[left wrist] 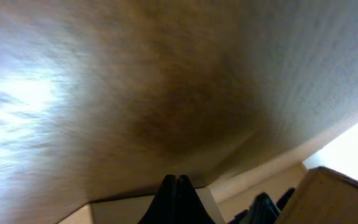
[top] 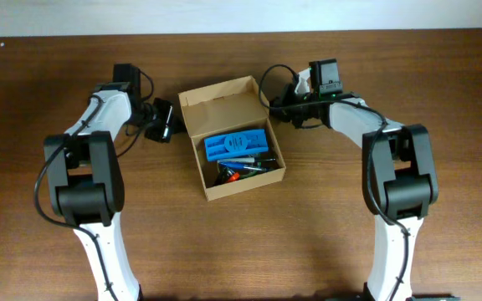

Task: Pack container
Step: 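Grip the lid flap with both grippers and fold it over the box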

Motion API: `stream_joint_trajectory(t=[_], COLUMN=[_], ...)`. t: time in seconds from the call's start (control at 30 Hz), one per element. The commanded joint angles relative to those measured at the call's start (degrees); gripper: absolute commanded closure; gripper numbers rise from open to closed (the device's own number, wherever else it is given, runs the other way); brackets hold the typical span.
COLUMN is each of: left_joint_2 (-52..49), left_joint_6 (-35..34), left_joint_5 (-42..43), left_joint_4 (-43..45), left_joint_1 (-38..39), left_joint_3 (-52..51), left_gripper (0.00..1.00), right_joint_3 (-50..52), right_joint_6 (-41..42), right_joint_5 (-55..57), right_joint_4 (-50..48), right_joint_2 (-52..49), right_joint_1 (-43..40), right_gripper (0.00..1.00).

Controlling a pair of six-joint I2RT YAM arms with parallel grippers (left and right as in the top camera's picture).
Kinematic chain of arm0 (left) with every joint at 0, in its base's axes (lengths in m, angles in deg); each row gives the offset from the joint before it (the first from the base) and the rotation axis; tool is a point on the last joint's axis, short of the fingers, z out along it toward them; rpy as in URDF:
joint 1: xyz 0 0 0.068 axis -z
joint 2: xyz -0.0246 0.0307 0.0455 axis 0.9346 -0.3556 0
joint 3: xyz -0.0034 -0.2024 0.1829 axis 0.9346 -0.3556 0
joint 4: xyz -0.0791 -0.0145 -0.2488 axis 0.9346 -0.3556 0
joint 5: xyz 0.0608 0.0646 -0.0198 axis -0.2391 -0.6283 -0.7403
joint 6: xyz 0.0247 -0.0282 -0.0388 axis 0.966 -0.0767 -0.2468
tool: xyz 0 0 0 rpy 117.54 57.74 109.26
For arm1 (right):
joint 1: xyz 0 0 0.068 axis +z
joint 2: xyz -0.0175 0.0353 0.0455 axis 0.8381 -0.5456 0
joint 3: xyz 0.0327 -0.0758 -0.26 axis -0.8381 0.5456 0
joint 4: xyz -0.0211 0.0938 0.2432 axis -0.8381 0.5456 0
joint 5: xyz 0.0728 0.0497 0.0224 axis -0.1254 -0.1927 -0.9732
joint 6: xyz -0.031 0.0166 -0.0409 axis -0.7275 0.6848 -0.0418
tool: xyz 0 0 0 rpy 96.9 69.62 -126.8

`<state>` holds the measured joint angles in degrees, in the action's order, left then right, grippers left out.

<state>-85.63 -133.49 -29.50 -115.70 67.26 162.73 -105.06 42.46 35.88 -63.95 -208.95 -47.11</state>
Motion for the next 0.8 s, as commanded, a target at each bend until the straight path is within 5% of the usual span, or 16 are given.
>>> stream_joint_trajectory(t=[0.0,0.3,0.77], left_joint_2=[-1.0,-1.0,-1.0], left_joint_6=[0.3,1.0,8.5], left_joint_5=[3.5,10.4,17.0], left_joint_4=[2.3,12.5,14.7], left_joint_1=[0.1,0.2,0.2], left_joint_3=[0.5,0.7,6.0], left_gripper=[0.98,0.98,0.99], right_joint_3=[-0.7,-0.7,-0.7], right_joint_6=[0.6,0.2,-13.9], right_joint_5=[-1.6,-8.9,-17.5], right_joint_4=[-1.9,-18.8,-20.3], right_joint_2=[-1.6,-1.9,-1.4], right_joint_1=[0.7,1.3,-2.4], right_gripper=[0.96,0.96,0.96])
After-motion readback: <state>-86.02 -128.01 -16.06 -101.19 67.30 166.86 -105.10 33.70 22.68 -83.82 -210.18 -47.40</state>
